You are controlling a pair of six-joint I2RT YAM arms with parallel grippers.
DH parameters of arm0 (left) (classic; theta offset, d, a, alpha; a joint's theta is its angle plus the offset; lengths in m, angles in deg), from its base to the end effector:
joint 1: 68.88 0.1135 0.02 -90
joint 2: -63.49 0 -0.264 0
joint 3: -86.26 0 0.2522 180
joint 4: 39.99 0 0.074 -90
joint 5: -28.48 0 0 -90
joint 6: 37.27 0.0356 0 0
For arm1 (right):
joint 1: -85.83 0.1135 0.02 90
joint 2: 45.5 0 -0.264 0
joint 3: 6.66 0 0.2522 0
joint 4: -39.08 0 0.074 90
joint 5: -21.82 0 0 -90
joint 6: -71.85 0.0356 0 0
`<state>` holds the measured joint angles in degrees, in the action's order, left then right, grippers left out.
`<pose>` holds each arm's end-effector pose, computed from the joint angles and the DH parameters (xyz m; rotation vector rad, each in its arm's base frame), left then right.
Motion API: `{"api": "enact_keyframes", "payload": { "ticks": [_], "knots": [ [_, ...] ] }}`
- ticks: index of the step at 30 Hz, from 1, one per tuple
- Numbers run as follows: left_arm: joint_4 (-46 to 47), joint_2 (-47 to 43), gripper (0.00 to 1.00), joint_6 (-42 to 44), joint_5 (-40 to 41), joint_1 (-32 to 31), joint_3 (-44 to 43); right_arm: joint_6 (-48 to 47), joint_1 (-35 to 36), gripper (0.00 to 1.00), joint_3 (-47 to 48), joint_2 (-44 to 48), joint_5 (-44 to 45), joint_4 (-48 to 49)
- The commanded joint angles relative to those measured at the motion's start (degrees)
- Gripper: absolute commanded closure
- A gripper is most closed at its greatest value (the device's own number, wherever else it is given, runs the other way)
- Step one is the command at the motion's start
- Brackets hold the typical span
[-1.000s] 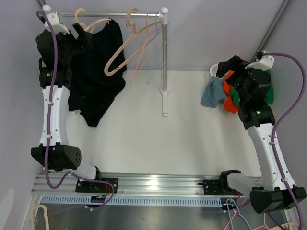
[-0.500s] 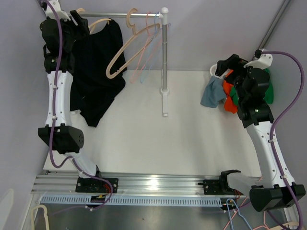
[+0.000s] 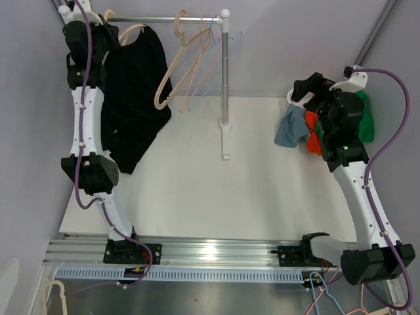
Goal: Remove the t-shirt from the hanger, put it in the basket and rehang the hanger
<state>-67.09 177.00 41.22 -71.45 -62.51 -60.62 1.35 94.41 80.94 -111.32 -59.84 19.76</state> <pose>0.4423 0.0432 0.5062 -0.0870 1.4635 -0.1997 0.2531 0.0330 0.4526 0.2616 1.5124 0.2793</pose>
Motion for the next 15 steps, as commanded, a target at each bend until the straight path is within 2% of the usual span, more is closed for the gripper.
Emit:
{"api": "enact_keyframes", "payload": {
  "ticks": [1,7,15],
  "knots": [
    [0.25,0.30,0.99,-0.71,-3.16,0.57,-3.02,0.00,0.30,0.01,-0.10,-0.62,-0.87,3.98],
    [1.56,0.04,0.99,-3.69,-6.85,0.57,-3.46,0.36,0.30,0.00,-2.12,0.08,-0.69,4.86],
    [2.26,-3.03,0.99,-7.39,-5.88,0.66,-5.84,0.79,0.47,0.01,-2.48,0.52,-1.22,4.95]
  ]
}}
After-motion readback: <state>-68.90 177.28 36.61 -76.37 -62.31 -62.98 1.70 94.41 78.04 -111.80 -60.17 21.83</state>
